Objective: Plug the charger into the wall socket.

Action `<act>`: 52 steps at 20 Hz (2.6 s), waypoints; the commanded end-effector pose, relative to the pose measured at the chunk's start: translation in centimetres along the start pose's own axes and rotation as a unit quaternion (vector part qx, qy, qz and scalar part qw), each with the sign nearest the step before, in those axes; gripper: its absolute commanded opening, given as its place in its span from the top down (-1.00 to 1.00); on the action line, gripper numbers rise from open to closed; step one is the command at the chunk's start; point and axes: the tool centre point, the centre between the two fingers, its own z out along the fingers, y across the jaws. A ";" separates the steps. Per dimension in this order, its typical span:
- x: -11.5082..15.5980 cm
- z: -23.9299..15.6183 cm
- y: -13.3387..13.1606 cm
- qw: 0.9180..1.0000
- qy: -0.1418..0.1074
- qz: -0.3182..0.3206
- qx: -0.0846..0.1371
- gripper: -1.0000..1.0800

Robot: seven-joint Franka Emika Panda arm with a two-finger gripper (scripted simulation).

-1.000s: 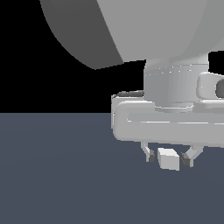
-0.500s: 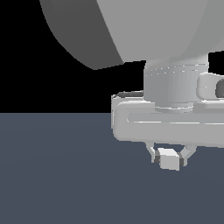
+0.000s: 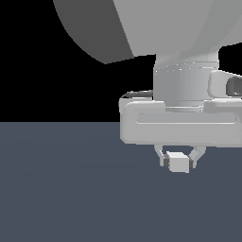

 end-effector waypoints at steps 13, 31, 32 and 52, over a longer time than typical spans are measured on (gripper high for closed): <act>4.5 -5.1 -3.2 0.986 0.001 -0.161 0.038 1.00; 5.4 -6.3 -4.4 0.978 0.000 -0.201 0.049 1.00; 5.5 -6.3 -4.4 0.978 0.000 -0.201 0.049 1.00; 9.8 -5.3 -6.4 0.978 0.000 -0.201 0.049 1.00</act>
